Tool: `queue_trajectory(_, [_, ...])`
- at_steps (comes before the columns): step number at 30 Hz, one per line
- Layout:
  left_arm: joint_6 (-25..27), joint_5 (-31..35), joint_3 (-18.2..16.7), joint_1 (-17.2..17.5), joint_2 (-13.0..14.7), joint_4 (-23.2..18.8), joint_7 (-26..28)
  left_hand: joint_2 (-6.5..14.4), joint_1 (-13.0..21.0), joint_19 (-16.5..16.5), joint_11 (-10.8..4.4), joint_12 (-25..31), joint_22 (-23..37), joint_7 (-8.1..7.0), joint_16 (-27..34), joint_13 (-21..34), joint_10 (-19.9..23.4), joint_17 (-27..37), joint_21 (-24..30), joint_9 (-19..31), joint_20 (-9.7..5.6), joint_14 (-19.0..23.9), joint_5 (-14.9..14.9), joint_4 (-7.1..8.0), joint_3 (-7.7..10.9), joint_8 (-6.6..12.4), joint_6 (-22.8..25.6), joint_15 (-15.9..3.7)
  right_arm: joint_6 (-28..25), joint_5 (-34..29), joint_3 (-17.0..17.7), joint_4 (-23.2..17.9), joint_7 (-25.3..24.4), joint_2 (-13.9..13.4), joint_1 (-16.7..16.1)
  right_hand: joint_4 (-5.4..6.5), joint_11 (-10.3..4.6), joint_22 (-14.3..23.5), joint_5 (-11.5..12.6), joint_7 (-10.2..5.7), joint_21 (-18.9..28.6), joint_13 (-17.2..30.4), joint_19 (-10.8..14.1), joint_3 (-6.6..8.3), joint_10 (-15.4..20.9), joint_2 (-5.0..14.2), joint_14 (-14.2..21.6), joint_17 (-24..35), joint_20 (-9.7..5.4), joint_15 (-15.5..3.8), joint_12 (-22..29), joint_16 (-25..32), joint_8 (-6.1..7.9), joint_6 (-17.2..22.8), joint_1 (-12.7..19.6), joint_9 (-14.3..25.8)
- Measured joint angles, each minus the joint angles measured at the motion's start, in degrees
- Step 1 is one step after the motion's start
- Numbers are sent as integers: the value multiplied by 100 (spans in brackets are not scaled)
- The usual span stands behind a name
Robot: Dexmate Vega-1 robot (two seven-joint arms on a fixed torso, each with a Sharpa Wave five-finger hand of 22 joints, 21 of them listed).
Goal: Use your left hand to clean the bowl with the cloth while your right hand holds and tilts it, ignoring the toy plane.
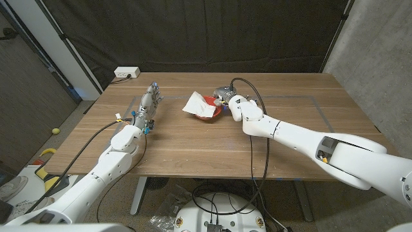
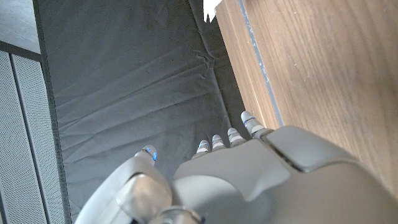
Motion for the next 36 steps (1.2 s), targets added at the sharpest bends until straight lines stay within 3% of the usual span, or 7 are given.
queue_trajectory(6, [-1,-7,1,-22,-18,44,-2,0,0,0,0,0,0,0,0,0,0,0,-22,0,0,0,0,0,0,0,0,0,-84,-52,-67,64,237,48,82,-84,14,126,69,76,232,25,-112,-150,-109,-72,21,222,-10,12,-31,317,14,-257,313,2])
queue_trajectory(14, [-8,-15,7,-61,-30,106,-17,0,0,0,0,0,0,0,0,0,0,0,-21,0,0,0,0,0,1,0,0,0,-13,-121,-95,137,158,82,113,-80,-191,780,179,-128,1794,460,-62,-570,1739,53,872,1343,-10,-204,731,1912,379,1077,1810,142])
queue_trajectory(18, [-9,-18,9,-83,-40,135,-29,0,0,0,0,0,0,0,0,0,0,0,-21,0,0,0,0,0,1,0,0,0,120,-136,-62,169,-42,82,84,0,-245,787,128,-167,2514,871,64,-820,2513,19,1305,1753,-8,-336,1284,2586,618,2015,1946,254])
queue_trajectory(23, [-9,-21,18,-124,-57,189,-51,0,0,0,0,0,0,0,0,0,0,0,-43,0,0,0,0,0,1,0,0,0,321,-136,2,224,-255,69,43,109,-104,689,28,-114,3053,1133,265,-977,3003,-8,1634,1847,-10,-491,1663,2883,856,2396,1973,292])
queue_trajectory(28, [-9,-23,30,-168,-67,241,-80,0,0,0,0,0,0,0,0,0,0,0,-43,0,0,0,0,0,1,0,0,0,479,-109,65,280,-380,57,10,157,-112,570,-24,-74,3270,1252,456,-1072,3378,87,1845,1852,-11,-614,1837,3023,904,2543,1878,292])
queue_trajectory(33, [-9,-24,63,-246,-97,327,-120,0,0,0,0,0,0,0,0,0,0,0,-43,0,0,0,0,1,1,0,0,0,673,-66,158,327,-633,44,-49,148,-170,443,-49,327,3356,1324,716,-1111,3673,102,2049,1855,-12,-716,1932,3067,905,2983,1861,291])
queue_trajectory(36, [-4,-23,82,-286,-107,359,-140,0,0,0,0,0,0,0,0,0,0,0,-66,0,-1,0,0,1,1,0,0,0,733,-45,223,339,-796,40,-99,148,-188,380,-51,336,3395,1324,814,-1111,3731,104,2110,1855,-30,-756,1987,3099,905,3014,1859,291])
